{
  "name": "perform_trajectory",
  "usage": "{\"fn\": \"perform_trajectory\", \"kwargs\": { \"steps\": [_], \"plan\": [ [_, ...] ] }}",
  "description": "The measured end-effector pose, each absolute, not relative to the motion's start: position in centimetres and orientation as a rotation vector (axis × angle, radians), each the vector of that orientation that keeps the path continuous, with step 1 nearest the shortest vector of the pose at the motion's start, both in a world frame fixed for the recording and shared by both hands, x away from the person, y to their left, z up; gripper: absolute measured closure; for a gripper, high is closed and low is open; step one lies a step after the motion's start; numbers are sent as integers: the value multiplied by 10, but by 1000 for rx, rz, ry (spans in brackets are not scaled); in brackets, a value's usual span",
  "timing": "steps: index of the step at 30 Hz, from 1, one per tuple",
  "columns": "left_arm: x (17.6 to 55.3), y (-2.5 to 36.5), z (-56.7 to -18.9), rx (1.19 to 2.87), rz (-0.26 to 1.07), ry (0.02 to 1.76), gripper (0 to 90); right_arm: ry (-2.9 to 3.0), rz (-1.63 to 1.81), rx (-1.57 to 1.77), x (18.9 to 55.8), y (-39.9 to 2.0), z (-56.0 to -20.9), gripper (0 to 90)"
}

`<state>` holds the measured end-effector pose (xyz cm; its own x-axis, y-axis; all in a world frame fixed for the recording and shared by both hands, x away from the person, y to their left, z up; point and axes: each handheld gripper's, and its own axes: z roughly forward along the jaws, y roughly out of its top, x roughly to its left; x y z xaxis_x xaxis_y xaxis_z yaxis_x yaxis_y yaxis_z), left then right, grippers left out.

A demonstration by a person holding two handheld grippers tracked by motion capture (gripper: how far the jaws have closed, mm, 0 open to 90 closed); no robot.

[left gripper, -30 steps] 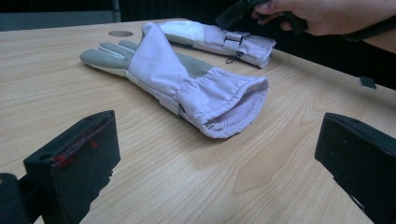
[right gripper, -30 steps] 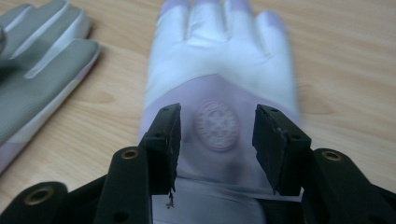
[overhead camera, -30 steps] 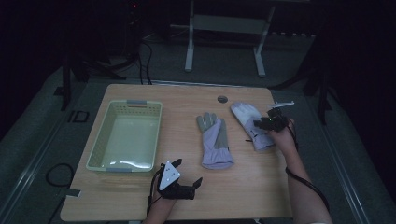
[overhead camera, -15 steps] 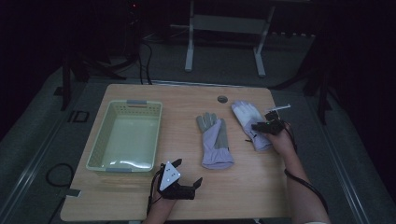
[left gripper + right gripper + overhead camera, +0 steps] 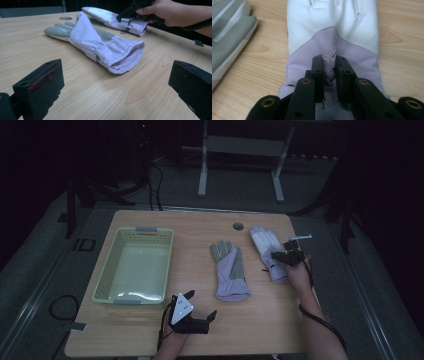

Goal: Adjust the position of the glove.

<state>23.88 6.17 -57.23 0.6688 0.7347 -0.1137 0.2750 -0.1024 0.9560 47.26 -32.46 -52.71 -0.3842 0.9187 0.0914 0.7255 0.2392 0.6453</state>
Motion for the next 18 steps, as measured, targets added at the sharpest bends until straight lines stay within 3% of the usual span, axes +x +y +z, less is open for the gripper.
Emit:
{"fn": "perform_trajectory", "kwargs": {
  "steps": [9,18],
  "plan": [
    [239,61,-572,1679,477,830,2,2124,894,1487,453,-323,-493,804],
    [238,61,-572,1686,489,825,2,1936,966,1528,397,-323,-436,809]
  ]
}}
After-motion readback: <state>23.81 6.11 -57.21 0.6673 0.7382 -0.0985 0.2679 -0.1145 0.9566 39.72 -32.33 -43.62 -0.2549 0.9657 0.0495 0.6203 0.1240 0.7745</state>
